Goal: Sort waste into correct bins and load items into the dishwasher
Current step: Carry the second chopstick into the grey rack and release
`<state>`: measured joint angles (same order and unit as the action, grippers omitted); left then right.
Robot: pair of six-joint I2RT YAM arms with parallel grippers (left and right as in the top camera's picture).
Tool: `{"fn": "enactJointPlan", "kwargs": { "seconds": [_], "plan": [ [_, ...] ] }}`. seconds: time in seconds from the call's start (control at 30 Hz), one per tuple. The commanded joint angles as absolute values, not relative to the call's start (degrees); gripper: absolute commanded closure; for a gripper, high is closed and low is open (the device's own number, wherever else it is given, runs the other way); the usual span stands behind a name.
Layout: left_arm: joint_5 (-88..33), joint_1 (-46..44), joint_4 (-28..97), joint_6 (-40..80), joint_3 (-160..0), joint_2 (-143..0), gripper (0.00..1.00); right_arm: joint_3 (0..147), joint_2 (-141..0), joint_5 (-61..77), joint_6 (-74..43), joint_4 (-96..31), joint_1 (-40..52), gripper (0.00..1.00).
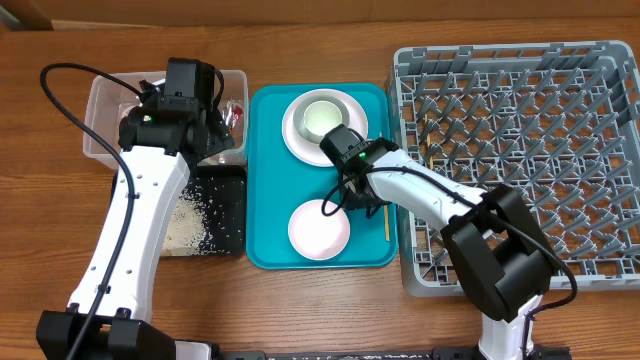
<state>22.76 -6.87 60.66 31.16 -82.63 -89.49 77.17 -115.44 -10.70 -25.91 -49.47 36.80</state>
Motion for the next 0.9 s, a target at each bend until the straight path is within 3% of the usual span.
{"fn": "enactJointPlan", "kwargs": {
  "seconds": [0.0,0.47,0.87],
  "plan": [
    [22.9,-7.2,60.6,30.4,-83.3,-89.2,0.00,76.8,-119.1,-11.5,-28.1,-49.4,36.8,0.57],
    [22.9,-7.2,60.6,30.4,-83.3,-89.2,0.00,87.4,-117.3,-12.0,-28.1,-60.7,36.7,0.56],
    [22.9,-7.2,60.6,30.4,-83.3,-89.2,0.00,82.7,-117.2,-9.0,-30.2,-59.0,32.1,0.52]
  ]
}}
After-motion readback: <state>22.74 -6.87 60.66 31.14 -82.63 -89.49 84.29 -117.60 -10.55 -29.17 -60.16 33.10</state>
